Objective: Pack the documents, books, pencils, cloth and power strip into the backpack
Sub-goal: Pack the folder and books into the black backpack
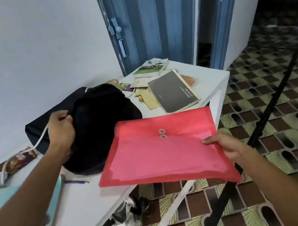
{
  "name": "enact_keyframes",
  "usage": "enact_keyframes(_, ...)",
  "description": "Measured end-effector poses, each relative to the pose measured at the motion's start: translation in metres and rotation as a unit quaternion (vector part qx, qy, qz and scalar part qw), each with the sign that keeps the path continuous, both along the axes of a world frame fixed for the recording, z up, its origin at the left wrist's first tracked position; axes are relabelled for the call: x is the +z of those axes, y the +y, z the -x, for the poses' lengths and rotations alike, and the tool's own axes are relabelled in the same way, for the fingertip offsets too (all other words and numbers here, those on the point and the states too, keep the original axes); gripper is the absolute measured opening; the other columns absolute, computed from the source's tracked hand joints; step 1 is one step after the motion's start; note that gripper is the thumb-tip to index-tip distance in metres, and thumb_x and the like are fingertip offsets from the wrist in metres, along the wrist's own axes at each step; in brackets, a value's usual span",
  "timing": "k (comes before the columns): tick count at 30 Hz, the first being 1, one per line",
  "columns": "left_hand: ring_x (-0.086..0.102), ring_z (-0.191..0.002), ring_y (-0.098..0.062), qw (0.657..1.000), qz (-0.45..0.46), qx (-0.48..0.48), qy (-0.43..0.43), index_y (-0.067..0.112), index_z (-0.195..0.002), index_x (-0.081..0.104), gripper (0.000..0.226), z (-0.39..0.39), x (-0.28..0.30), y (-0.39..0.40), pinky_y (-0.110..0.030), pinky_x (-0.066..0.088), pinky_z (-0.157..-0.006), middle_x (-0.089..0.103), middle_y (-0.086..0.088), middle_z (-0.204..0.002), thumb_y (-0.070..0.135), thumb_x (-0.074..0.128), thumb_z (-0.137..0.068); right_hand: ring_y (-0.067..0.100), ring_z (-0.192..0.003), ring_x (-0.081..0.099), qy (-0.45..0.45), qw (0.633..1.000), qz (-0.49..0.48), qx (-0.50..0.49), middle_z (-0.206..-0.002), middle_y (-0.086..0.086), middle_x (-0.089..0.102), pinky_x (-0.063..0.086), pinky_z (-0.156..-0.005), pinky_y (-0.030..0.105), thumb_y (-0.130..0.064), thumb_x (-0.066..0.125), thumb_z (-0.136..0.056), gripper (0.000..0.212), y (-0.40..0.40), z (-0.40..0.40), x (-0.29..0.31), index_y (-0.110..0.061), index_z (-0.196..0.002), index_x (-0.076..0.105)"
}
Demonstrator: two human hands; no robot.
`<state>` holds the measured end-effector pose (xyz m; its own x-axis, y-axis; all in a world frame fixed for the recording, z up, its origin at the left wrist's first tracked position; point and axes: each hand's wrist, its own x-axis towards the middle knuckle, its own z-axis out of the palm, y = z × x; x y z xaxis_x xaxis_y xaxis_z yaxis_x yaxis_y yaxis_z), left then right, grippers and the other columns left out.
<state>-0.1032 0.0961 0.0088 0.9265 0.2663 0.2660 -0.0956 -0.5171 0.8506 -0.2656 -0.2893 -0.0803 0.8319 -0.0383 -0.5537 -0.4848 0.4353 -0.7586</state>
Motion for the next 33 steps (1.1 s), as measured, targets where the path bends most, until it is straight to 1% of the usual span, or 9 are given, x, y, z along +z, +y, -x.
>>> enact_keyframes(2, 0.051, -0.081, -0.022, 0.991, -0.113, -0.038, -0.063, 0.008, -0.107, 0.053, 0.022, 0.005, 0.009, 0.001, -0.028, 0.037, -0.075, 0.054, -0.007, -0.087, -0.003, 0.044, -0.091, 0.033, -0.096, 0.064, 0.002, 1.0, 0.027, 0.003, -0.104, 0.015, 0.064, 0.055, -0.076, 0.043, 0.003, 0.068, -0.071, 0.052, 0.004, 0.001, 0.01, -0.005, -0.12, 0.053)
enact_keyframes(5, 0.055, -0.086, -0.038, 0.936, -0.328, -0.089, -0.089, 0.008, -0.092, 0.067, 0.026, 0.001, 0.002, 0.004, -0.043, 0.047, -0.077, 0.05, -0.016, -0.102, -0.006, 0.047, -0.082, 0.029, -0.087, 0.065, -0.004, 0.998, 0.057, 0.005, -0.099, 0.014, 0.064, 0.055, -0.062, 0.036, 0.005, 0.066, -0.071, 0.046, 0.012, -0.003, 0.022, -0.005, -0.115, 0.055)
enact_keyframes(9, 0.044, -0.112, -0.041, 0.894, -0.438, -0.09, 0.008, 0.014, -0.116, 0.062, 0.035, 0.005, -0.004, -0.013, -0.051, 0.048, -0.085, 0.038, -0.018, -0.122, 0.029, 0.062, -0.085, 0.023, -0.068, 0.068, -0.009, 0.997, 0.08, 0.002, -0.083, 0.011, 0.065, 0.055, -0.049, 0.029, 0.011, 0.057, -0.083, 0.024, 0.021, -0.011, 0.044, -0.005, -0.102, 0.056)
enact_keyframes(13, 0.025, -0.131, -0.039, 0.741, -0.669, -0.026, 0.045, 0.017, -0.128, 0.046, 0.081, -0.002, -0.015, -0.021, -0.053, 0.042, -0.095, 0.012, -0.022, -0.149, 0.064, 0.068, -0.067, 0.023, -0.07, 0.065, -0.026, 0.993, 0.111, -0.009, -0.08, 0.01, 0.064, 0.055, -0.049, 0.03, 0.012, 0.054, -0.085, 0.022, 0.031, -0.019, 0.068, -0.008, -0.094, 0.056)
enact_keyframes(16, -0.009, -0.143, -0.044, 0.659, -0.749, 0.009, 0.06, 0.013, -0.132, 0.048, 0.094, -0.011, -0.029, -0.022, -0.07, 0.016, -0.104, -0.01, -0.026, -0.156, 0.081, 0.053, -0.067, 0.027, -0.079, 0.066, -0.042, 0.991, 0.123, -0.013, -0.087, 0.013, 0.065, 0.056, -0.063, 0.037, 0.013, 0.055, -0.083, 0.026, 0.039, -0.027, 0.079, -0.007, -0.099, 0.057)
enact_keyframes(21, -0.011, -0.142, -0.046, 0.698, -0.704, 0.031, 0.125, 0.006, -0.141, 0.038, 0.101, -0.03, -0.046, -0.015, -0.075, 0.013, -0.102, -0.007, -0.025, -0.157, 0.078, 0.051, -0.071, 0.028, -0.078, 0.065, -0.053, 0.99, 0.128, -0.023, -0.087, 0.014, 0.066, 0.057, -0.067, 0.036, 0.014, 0.052, -0.082, 0.029, 0.051, -0.037, 0.091, -0.006, -0.102, 0.058)
enact_keyframes(26, 0.041, -0.128, -0.036, 0.736, -0.649, -0.003, 0.19, 0.009, -0.133, 0.041, 0.084, -0.052, -0.05, -0.003, -0.061, 0.034, -0.102, 0.046, -0.016, -0.138, 0.061, 0.066, -0.073, 0.027, -0.077, 0.065, -0.071, 0.993, 0.086, -0.023, -0.087, 0.015, 0.065, 0.057, -0.07, 0.037, 0.014, 0.051, -0.082, 0.032, 0.064, -0.044, 0.106, -0.004, -0.108, 0.056)
enact_keyframes(30, 0.064, -0.1, -0.028, 0.77, -0.613, -0.047, 0.169, 0.014, -0.11, 0.044, 0.046, -0.057, -0.053, -0.007, -0.042, 0.049, -0.083, 0.066, -0.003, -0.104, 0.034, 0.068, -0.077, 0.024, -0.072, 0.064, -0.08, 0.996, 0.032, -0.028, -0.082, 0.012, 0.063, 0.058, -0.062, 0.03, 0.013, 0.051, -0.082, 0.03, 0.076, -0.05, 0.12, -0.003, -0.106, 0.055)
enact_keyframes(33, 0.067, -0.091, -0.028, 0.779, -0.612, -0.055, 0.124, 0.014, -0.106, 0.046, 0.037, -0.058, -0.053, -0.008, -0.032, 0.044, -0.066, 0.068, -0.004, -0.096, 0.026, 0.066, -0.078, 0.021, -0.075, 0.061, -0.09, 0.996, 0.0, -0.024, -0.083, 0.01, 0.059, 0.057, -0.07, 0.029, 0.013, 0.048, -0.082, 0.024, 0.085, -0.056, 0.131, -0.005, -0.098, 0.053)
